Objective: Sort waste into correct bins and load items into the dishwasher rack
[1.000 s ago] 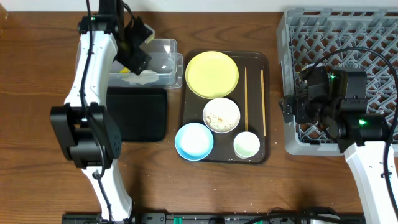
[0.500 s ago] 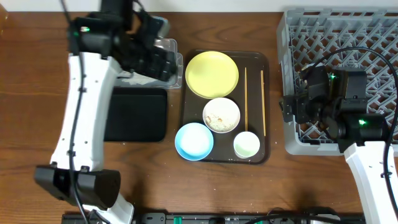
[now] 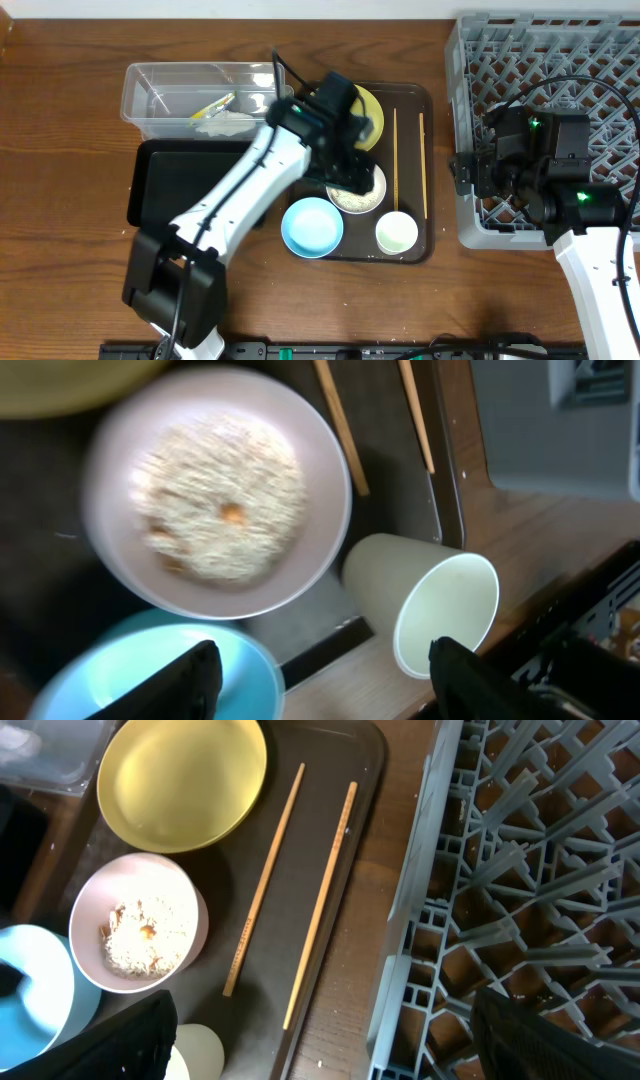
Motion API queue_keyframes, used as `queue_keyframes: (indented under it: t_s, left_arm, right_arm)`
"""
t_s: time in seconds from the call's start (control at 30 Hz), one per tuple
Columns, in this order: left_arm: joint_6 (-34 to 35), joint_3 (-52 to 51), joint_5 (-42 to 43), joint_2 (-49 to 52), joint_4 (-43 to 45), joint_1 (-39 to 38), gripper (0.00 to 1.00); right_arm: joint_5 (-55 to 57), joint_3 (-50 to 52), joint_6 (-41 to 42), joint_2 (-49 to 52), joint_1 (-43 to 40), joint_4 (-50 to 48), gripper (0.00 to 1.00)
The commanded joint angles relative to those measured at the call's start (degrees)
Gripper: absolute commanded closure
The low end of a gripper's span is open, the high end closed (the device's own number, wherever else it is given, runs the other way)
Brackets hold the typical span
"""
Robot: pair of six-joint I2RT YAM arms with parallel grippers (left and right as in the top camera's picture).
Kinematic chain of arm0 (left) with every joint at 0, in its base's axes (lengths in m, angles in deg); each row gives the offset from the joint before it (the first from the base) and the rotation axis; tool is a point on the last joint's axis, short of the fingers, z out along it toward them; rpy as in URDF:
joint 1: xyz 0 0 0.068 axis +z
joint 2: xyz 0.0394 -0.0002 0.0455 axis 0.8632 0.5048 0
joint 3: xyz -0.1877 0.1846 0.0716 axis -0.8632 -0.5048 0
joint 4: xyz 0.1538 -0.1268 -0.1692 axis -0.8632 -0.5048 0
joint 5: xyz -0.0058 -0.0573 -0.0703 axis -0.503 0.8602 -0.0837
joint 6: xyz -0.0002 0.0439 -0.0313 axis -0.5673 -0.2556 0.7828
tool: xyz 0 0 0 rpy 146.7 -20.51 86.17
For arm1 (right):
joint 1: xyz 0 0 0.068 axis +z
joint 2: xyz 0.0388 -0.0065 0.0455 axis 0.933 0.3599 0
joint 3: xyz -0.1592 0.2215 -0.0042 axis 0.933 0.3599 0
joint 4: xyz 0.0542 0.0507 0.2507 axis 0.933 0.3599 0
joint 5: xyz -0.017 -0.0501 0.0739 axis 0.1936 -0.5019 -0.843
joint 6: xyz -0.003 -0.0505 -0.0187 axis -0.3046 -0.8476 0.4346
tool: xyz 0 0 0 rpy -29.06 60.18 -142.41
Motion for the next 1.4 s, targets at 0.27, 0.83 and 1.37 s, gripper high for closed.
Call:
queue_keyframes:
  t_s: [0.27,0.83,1.37]
  left_arm:
    - [12.5,-2.08,-9.86,2.08,1.64,-9.29,0.34]
    - [14.62,-1.92,-9.07,7.32,2.1,-11.96,0.94]
    - [-5.18,0.31,31.34,-5.03,-5.03,14.05,0.94]
  right_arm:
    - [-0.11,-0.7,1.11,0.26,0.42,0.09,0.09]
    - [-0.13,-0.7,1.29,0.26,0.42,0.5,0.1]
    - [-40.09,-0.7,3.63,0.72,0.42,-11.41,0.07]
